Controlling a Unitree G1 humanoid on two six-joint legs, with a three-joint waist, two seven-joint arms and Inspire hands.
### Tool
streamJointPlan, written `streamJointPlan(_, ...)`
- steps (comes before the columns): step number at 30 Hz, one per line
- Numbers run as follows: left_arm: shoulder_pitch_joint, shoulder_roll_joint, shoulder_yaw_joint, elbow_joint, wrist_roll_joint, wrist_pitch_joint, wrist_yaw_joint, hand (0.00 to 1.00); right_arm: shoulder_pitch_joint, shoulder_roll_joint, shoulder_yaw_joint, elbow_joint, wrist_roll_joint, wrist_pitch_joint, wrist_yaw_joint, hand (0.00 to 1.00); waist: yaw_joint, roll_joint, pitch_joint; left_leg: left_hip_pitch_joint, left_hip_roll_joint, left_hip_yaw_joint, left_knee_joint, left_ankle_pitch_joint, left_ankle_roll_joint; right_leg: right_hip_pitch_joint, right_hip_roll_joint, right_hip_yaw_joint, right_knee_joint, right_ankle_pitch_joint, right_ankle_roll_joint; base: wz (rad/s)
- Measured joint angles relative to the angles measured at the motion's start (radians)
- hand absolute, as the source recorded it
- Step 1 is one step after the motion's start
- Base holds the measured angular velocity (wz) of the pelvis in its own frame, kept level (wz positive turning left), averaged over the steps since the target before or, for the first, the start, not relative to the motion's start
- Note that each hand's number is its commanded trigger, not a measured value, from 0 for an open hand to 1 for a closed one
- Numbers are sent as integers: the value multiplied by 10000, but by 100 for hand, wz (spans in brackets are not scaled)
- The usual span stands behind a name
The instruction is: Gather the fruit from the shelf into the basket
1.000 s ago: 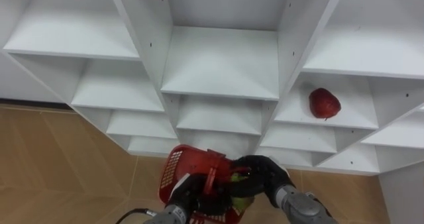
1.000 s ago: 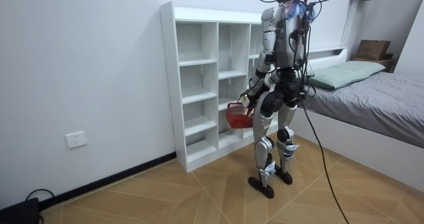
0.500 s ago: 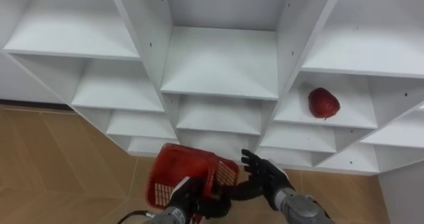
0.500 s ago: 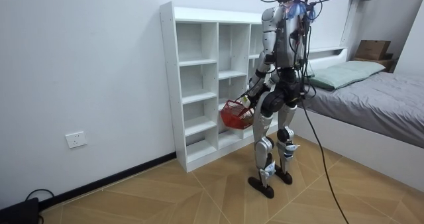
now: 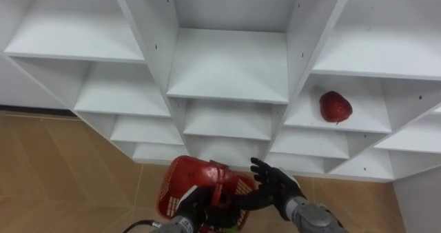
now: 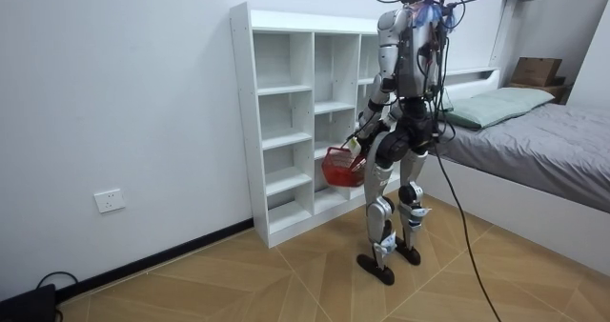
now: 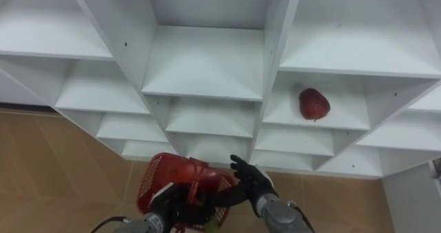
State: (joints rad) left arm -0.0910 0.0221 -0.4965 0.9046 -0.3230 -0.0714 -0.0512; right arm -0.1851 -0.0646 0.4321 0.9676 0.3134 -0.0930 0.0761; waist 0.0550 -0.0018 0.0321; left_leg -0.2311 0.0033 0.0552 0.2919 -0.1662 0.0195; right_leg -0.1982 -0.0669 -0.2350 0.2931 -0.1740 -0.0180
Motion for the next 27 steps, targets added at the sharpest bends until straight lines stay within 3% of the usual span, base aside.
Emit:
streamJointPlan(9,5,38,19,8,15,0,25,100,15,-49,97,0,328,71,56,0,6,10,-12,34,-8,1,-14,0,-1,48,74,8,-40,1,-2,0)
streamJointPlan(16,23,496,19,-22,-1,-3,61,100,150,-185,117,-109,413,67,249,0,-219,3,-65,180,-1,60,-23,1,-2,165,83,107,-42,-1,-6,-2)
streamJointPlan(17,22,589,18,-22,-4,-4,126,100,204,-219,147,-243,444,66,226,0,-272,-6,-79,251,-2,97,-45,1,-2,223,87,124,-57,-1,-5,-8)
streamJointPlan(20,191,683,94,-22,-471,-4,308,100,684,-342,144,-801,480,55,99,0,-260,-30,-247,607,7,204,-254,1,-3,482,138,281,-194,6,6,-11)
streamJointPlan(21,271,704,176,-22,-706,-4,410,100,872,-400,144,-1034,487,55,72,0,-254,-31,-267,788,10,246,-320,1,-3,616,147,339,-218,0,15,-11)
streamJointPlan(27,405,784,330,-37,-1304,-23,501,100,1413,-584,134,-1738,371,37,9,0,-295,-14,-292,1340,13,314,-599,7,-17,1074,184,411,-453,6,28,-5)
